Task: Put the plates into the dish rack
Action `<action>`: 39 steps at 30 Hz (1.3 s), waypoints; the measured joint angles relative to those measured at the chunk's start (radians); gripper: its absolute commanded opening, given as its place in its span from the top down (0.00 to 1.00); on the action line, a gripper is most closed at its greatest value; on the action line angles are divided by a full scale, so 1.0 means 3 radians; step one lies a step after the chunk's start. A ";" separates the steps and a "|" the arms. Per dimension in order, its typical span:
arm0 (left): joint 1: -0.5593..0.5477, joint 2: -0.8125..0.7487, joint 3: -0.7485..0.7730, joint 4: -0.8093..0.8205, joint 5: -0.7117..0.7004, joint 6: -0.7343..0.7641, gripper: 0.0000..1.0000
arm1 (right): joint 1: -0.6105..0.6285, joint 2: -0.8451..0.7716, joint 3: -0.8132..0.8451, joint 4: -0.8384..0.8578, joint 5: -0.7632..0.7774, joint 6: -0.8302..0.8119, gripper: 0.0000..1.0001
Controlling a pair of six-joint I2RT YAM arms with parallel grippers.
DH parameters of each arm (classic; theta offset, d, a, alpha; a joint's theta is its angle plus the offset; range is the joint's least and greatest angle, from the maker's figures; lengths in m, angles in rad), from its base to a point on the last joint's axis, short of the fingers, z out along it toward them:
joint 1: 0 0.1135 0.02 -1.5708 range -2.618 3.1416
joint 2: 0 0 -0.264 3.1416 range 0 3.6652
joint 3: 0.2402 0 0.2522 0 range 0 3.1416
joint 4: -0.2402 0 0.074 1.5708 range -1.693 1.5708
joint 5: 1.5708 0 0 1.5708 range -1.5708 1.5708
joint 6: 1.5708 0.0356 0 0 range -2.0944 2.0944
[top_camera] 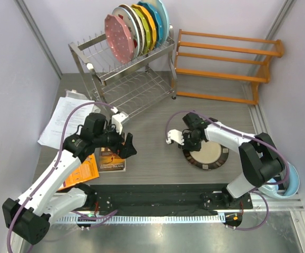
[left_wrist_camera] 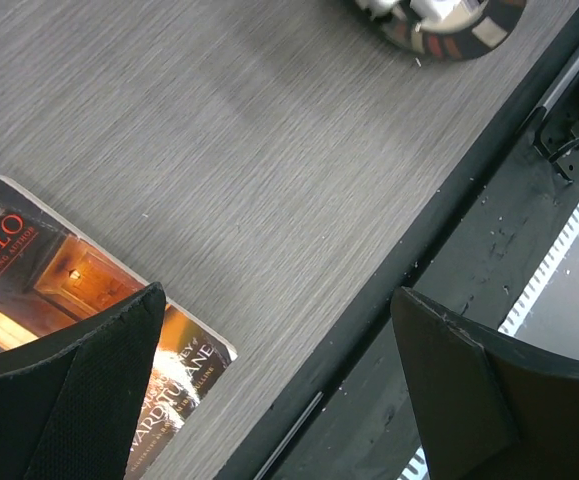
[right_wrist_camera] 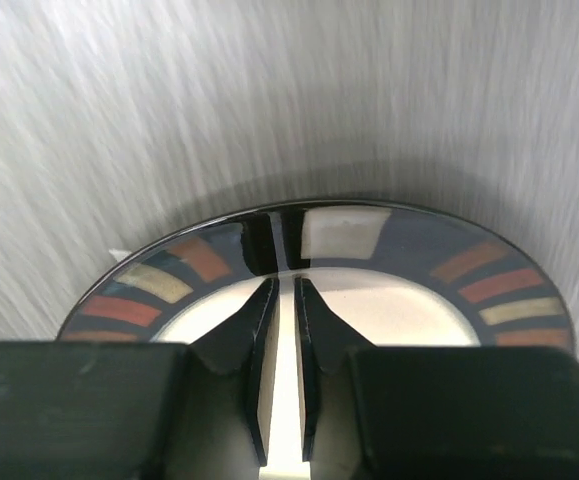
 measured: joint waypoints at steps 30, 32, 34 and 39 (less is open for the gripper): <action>-0.0029 -0.0075 -0.0252 0.0061 -0.0317 -0.0689 0.06 | 0.0191 -0.0267 0.0783 0.0559 -0.0589 0.2140 0.36; -0.0085 0.0137 -0.0409 0.0257 -0.0292 -0.0968 0.06 | -0.0052 -0.0388 0.0735 0.0532 -0.0651 0.2299 0.36; -0.0159 0.0376 -0.0581 0.0534 -0.0281 -0.1240 0.09 | -0.0324 -0.0464 0.0590 0.0509 -0.0787 0.2488 0.36; -0.0220 0.0748 -0.0847 0.1027 -0.0272 -0.1750 0.11 | -0.0824 -0.0427 0.0177 0.0356 -0.1129 0.2808 0.37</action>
